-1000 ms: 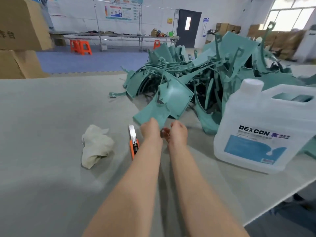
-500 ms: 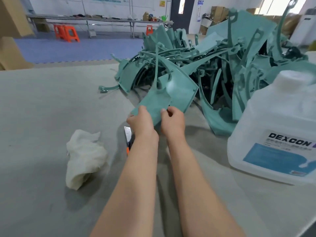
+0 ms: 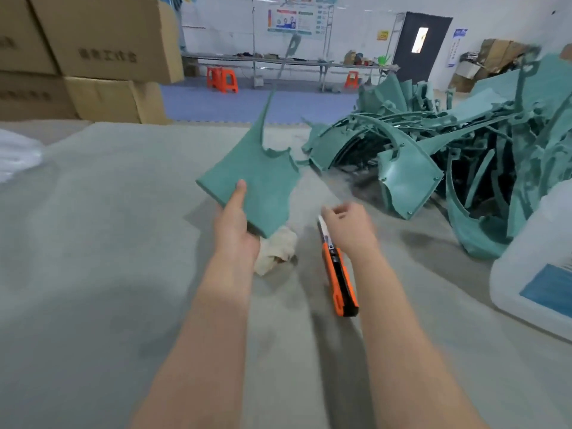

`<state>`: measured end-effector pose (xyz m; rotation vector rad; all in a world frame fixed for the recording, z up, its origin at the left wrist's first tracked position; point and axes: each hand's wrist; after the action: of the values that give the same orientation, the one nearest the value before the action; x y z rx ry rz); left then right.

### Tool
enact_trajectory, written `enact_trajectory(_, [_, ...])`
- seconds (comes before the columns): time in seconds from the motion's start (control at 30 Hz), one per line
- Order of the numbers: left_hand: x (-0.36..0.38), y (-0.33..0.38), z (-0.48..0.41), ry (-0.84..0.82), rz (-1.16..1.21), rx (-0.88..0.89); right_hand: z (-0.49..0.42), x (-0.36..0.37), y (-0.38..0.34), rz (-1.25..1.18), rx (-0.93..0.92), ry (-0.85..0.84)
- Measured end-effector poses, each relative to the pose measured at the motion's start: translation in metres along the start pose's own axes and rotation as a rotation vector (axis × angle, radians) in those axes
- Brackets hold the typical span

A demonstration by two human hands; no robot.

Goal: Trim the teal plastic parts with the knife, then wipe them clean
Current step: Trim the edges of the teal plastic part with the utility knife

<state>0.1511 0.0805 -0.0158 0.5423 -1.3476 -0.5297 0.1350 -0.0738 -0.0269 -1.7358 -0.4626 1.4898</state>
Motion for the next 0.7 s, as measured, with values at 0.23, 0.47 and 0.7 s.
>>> enact_trajectory(0.23, [-0.093, 0.037, 0.007, 0.149, -0.206, 0.236, 0.026, 0.031, 0.031, 0.351, 0.272, -0.060])
enact_trajectory(0.47, [-0.108, 0.031, -0.020, 0.169, -0.511, 0.384, 0.022, 0.029, -0.015, -0.627, -0.017, 0.302])
enact_trajectory(0.7, [-0.106, 0.032, -0.017, -0.010, -0.888, 0.487, 0.007, 0.067, -0.038, -0.649, -0.176, 0.238])
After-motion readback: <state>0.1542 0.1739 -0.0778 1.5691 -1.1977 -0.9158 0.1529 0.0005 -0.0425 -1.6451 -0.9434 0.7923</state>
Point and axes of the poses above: each hand's wrist, its own z-axis away from the middle knuckle, its own x-axis out of the palm, y = z × x, and after that the axes turned 5 degrees about -y, right-handed
